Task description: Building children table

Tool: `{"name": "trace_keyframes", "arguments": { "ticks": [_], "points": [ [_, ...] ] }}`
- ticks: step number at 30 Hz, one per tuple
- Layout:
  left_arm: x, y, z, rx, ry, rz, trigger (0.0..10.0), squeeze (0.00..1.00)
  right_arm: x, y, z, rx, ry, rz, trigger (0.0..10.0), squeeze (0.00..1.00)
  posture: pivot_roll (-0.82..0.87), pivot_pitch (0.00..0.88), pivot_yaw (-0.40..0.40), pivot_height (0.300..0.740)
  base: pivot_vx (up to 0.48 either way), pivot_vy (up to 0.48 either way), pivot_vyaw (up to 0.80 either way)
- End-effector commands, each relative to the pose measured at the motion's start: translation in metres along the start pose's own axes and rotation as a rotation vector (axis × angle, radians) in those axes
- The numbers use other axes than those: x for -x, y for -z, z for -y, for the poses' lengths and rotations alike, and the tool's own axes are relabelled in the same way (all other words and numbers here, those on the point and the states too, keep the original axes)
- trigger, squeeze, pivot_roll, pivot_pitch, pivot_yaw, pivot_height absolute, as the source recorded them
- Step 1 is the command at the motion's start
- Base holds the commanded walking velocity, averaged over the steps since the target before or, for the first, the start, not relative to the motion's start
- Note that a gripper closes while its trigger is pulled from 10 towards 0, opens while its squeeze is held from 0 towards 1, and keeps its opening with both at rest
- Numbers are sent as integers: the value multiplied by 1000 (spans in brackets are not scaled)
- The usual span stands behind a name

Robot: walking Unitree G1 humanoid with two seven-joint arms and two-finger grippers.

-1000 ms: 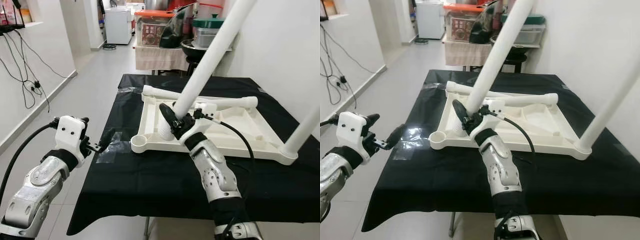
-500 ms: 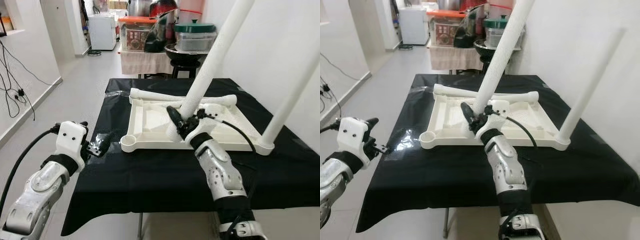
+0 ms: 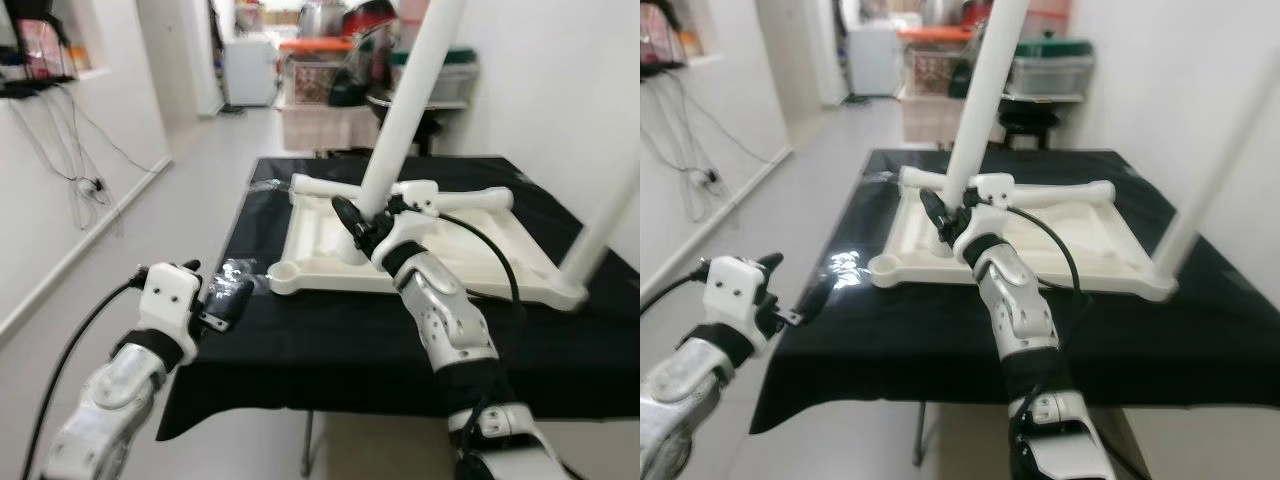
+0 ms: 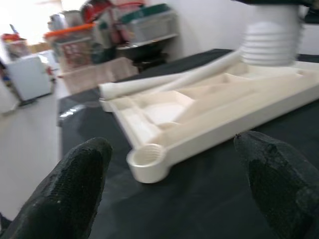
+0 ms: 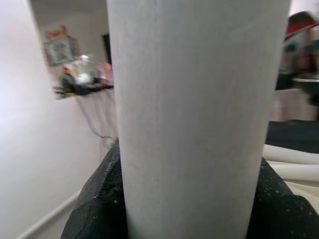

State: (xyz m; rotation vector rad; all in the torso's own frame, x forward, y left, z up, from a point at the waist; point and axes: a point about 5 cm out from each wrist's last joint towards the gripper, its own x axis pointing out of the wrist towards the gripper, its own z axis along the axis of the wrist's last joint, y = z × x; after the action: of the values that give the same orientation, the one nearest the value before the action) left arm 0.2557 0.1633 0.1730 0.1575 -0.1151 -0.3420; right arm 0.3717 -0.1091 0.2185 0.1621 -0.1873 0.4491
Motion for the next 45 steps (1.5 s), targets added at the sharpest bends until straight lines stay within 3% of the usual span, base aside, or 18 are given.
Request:
{"name": "trace_keyframes", "arguments": {
  "ticks": [1, 11, 18, 30, 33, 35, 37, 41, 45],
  "points": [
    [4, 6, 5, -6, -5, -35, 10000, 0, -7, -6, -7, 26, -43, 18, 10000, 0, 64, 0, -32, 740, 0, 0, 0],
    [3, 10, 7, -7, -20, -48, 10000, 0, -7, -4, -10, 35, -53, 16, 10000, 0, 54, 0, -25, 740, 0, 0, 0],
    [-9, 15, 13, -23, -38, -48, 10000, 0, -5, 0, -12, 29, -57, 21, 10000, 0, 38, 0, -18, 740, 0, 0, 0],
    [-7, 22, 28, 46, 57, -76, 10000, 0, 0, 1, -10, 22, -74, 31, 10000, 0, 44, 0, -19, 740, 0, 0, 126],
    [-2, 23, 35, 48, 90, -83, 10000, 0, 2, 2, -11, 8, -124, 26, 10000, 0, 51, 0, -26, 740, 0, 0, 0],
    [9, 28, 44, 7, 125, -112, 10000, 0, 4, 8, -16, 59, -258, -12, 10000, 0, 65, 5, -37, 740, 0, 0, 0],
    [14, 30, 47, -12, 137, -125, 10000, 0, 5, 12, -18, 90, -315, -35, 10000, 0, 66, 12, -39, 740, 0, 0, 0],
    [29, 27, 49, -41, 139, -143, 10000, 0, -3, 15, -23, 104, -378, -71, 10000, 0, 102, 87, -66, 740, 0, 0, 0],
    [35, 24, 48, -29, 136, -146, 10000, 0, -8, 12, -27, 71, -387, -69, 10000, 0, 111, 103, -71, 740, 0, 0, 0]
  ]
}}
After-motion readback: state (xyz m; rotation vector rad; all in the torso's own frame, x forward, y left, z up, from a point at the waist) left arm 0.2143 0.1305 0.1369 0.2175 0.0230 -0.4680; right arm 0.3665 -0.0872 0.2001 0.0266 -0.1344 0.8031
